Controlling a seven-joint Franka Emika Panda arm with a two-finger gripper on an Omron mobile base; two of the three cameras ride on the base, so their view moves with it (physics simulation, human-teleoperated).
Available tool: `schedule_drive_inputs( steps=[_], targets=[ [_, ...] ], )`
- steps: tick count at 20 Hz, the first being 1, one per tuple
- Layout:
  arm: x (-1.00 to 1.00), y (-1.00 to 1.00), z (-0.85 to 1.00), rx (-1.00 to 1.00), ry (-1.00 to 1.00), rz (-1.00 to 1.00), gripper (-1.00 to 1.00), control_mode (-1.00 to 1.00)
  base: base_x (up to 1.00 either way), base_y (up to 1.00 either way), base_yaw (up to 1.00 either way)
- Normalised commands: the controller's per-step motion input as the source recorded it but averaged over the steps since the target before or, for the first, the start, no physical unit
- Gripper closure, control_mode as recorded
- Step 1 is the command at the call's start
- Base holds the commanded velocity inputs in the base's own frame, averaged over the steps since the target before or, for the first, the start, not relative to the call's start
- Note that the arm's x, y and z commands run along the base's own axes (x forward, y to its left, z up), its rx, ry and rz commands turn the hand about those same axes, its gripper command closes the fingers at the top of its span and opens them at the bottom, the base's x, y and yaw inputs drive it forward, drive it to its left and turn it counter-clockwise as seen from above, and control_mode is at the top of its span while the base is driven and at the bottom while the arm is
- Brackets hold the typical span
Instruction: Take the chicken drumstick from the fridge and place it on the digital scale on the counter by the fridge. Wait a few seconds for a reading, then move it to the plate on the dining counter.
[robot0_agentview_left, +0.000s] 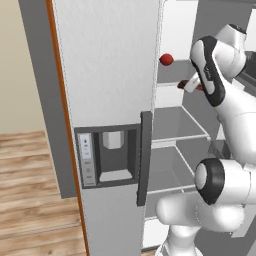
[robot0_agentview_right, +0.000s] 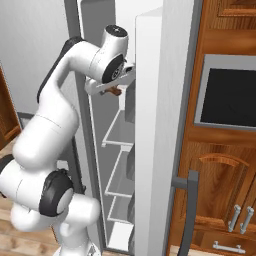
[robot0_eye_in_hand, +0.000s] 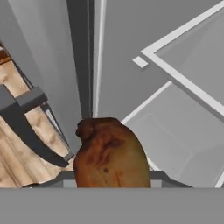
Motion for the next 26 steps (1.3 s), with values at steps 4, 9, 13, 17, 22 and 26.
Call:
schedule_drive_inputs(
  steps=[4, 9, 13, 17, 22, 26],
  targets=[
    [-0.76, 0.0, 0.04, -0.01, 0.0, -0.03, 1.0, -1.0, 0.0, 0.0, 0.0],
    [-0.9, 0.0, 0.0, 0.0, -0.04, -0.11, 1.0, -1.0, 0.0, 0.0, 0.0],
    [-0.66, 0.0, -0.09, -0.05, 0.0, -0.21, 1.0, -1.0, 0.0, 0.0, 0.0],
    [-0.65, 0.01, -0.21, -0.06, 0.0, -0.28, 1.0, -1.0, 0.0, 0.0, 0.0],
    [-0.72, 0.06, -0.13, -0.02, 0.0, -0.32, 1.0, -1.0, 0.0, 0.0, 0.0],
    [-0.53, 0.0, -0.03, 0.0, 0.0, -0.36, 1.0, -1.0, 0.0, 0.0, 0.0]
  ],
)
